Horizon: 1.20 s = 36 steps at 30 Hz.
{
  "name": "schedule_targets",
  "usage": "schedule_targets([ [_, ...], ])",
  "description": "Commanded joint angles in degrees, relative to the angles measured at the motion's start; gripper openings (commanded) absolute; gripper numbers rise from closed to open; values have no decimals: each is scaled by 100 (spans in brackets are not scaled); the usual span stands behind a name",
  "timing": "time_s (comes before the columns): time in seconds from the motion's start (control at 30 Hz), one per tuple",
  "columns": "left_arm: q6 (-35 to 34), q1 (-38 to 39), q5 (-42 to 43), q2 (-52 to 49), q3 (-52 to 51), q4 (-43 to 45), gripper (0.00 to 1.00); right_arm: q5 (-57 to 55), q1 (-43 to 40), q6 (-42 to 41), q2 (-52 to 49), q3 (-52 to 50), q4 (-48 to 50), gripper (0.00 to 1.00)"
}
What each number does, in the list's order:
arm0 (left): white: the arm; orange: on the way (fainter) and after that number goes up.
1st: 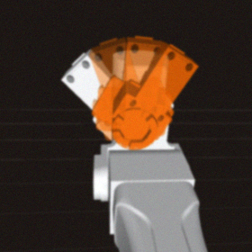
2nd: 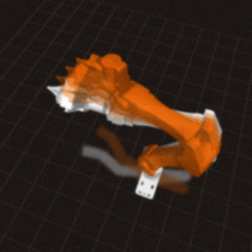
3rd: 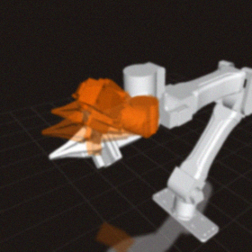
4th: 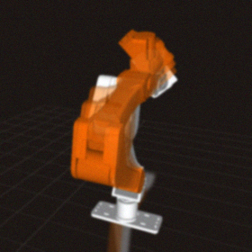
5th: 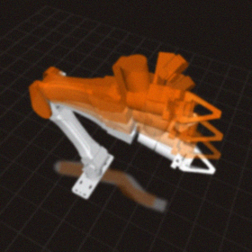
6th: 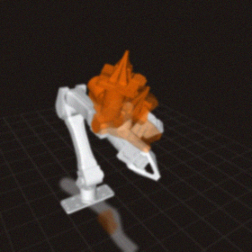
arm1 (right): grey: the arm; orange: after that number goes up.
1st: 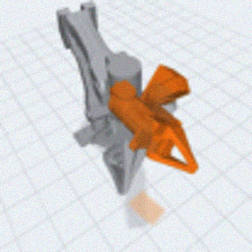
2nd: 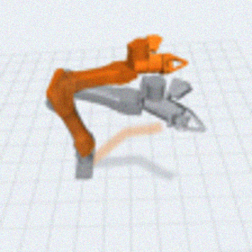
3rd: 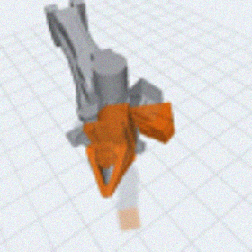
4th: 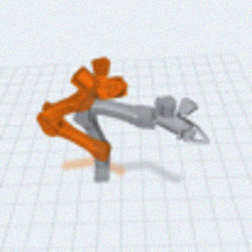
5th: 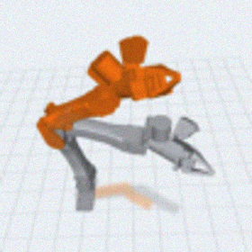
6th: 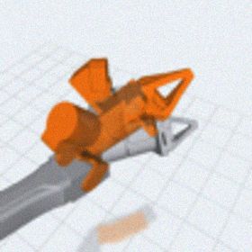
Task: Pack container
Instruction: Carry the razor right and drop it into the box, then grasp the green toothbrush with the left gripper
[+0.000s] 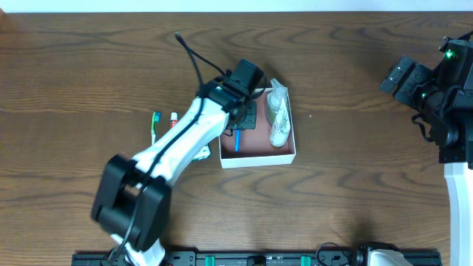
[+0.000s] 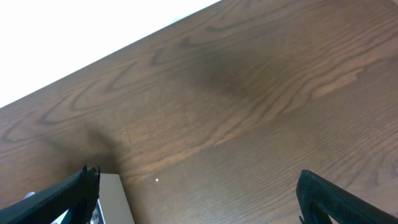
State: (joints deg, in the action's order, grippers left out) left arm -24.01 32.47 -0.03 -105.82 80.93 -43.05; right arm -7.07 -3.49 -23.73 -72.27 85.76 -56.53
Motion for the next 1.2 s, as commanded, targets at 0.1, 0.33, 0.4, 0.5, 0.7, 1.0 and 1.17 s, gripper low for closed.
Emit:
schedule_targets([
  [0.1,-293,-28,-566,-472,-42,52,12,2,-28,-68,-11,42,-7,99],
  [0.33,-291,-24,-555,-496,0,83,40,2,-31,-68,-11,42,-7,99],
  [0.4,-286,-24,-509,-461,87,20,41,2,-31,-68,-11,42,-7,99],
  [0.5,-284,-24,-496,-293,291,-195,41,2,-31,-68,-11,42,-7,99],
  [0.7,181,-46,-549,514,870,-970,56,2,-28,-68,-11,42,-7,99],
  [1.0,793,-1062,-2186,1458,890,-2111,84,2,-28,-68,-11,42,-7,99],
  [1.17,815,-2159,-1759,1250,479,-2168,85,4,-31,-68,-11,42,-7,99],
])
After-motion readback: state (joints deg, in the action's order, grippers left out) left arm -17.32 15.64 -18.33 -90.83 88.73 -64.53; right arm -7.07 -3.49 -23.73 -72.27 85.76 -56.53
